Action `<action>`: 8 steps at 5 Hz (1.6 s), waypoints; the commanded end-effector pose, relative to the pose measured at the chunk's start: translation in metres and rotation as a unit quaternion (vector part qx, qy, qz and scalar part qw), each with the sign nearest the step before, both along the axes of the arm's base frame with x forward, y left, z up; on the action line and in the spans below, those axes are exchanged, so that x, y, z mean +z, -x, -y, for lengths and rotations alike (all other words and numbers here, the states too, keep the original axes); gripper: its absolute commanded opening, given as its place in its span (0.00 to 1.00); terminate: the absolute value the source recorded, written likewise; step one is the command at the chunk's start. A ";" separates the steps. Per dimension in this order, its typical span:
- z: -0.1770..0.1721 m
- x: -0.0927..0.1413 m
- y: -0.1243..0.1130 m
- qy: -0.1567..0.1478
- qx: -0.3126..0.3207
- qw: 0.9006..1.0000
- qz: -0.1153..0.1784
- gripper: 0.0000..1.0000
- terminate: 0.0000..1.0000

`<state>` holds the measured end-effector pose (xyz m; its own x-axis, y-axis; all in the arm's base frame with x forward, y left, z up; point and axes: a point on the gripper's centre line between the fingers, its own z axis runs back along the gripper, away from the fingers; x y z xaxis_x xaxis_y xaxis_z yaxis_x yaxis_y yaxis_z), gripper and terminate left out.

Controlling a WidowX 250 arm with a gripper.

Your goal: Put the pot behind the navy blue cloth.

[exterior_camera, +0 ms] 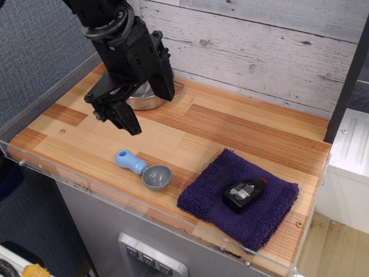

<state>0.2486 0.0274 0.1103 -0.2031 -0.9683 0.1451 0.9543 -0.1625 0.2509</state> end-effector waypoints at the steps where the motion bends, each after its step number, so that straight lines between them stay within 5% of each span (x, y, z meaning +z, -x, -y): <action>1: 0.000 0.000 0.000 0.000 0.000 1.000 0.000 1.00 0.00; 4: -0.091 0.021 -0.029 -0.004 0.111 0.994 0.022 1.00 0.00; 6: -0.115 0.003 -0.051 -0.018 0.134 0.989 0.055 1.00 0.00; 8: -0.127 -0.017 -0.070 -0.046 0.144 0.988 0.040 1.00 0.00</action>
